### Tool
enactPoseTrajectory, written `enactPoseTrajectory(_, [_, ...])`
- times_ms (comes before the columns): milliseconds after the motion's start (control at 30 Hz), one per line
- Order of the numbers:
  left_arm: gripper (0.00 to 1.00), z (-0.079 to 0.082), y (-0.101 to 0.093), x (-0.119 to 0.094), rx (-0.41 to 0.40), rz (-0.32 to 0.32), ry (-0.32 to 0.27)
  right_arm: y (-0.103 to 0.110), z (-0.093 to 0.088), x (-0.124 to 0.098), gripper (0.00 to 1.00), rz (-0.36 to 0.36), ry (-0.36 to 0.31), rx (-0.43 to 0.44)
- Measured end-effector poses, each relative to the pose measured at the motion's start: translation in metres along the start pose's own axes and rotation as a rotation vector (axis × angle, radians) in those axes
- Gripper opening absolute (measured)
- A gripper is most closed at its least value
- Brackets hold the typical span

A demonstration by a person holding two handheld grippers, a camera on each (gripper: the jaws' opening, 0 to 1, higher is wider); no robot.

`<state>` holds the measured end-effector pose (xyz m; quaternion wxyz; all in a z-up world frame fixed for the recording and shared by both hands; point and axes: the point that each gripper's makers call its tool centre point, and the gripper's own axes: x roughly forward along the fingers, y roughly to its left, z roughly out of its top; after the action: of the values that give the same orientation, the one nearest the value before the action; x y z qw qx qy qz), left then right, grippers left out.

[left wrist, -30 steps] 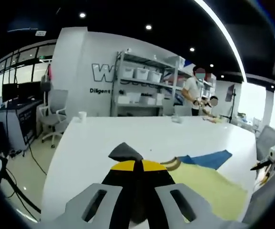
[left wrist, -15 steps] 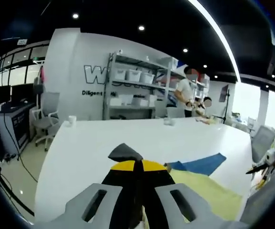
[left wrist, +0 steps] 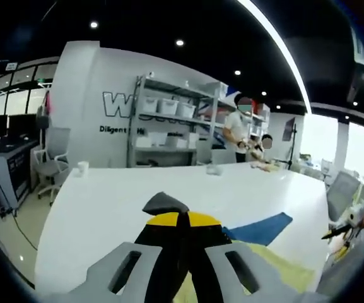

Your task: Fold the garment on the visible template until the final outline fits inside the template.

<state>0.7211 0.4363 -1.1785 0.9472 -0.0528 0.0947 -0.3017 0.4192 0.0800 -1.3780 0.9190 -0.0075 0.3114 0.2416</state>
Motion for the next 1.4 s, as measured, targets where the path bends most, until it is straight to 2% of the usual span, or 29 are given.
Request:
enactPoseTrajectory(133, [0.04,0.009,-0.007,0.007,0.007,-0.019,-0.015,-0.001,0.003,-0.001,0.92,-0.005,-0.010,0.004])
enactPoseTrajectory(367, [0.04,0.014,-0.018,0.017,0.024,-0.042,-0.022,0.000,0.005,0.001,0.91,-0.008,-0.014,-0.011])
enactPoseTrajectory(700, [0.04,0.034,-0.027,0.034,-0.004,-0.059,-0.056,-0.002,0.007,-0.001,0.92,-0.016,-0.017,-0.012])
enactPoseTrajectory(767, [0.04,0.035,-0.032,0.039,0.018,-0.073,-0.052,-0.003,0.007,-0.001,0.92,-0.020,-0.020,-0.011])
enactPoseTrajectory(900, [0.04,0.031,-0.043,0.047,0.029,-0.100,-0.035,-0.003,0.006,-0.003,0.92,-0.024,-0.017,-0.014])
enactPoseTrajectory(1033, [0.04,0.018,-0.055,0.054,0.059,-0.130,0.001,-0.004,0.004,-0.004,0.92,-0.028,-0.018,-0.004])
enactPoseTrajectory(1400, [0.04,-0.002,-0.066,0.069,0.055,-0.144,0.044,-0.005,0.007,-0.002,0.92,-0.034,-0.027,0.002])
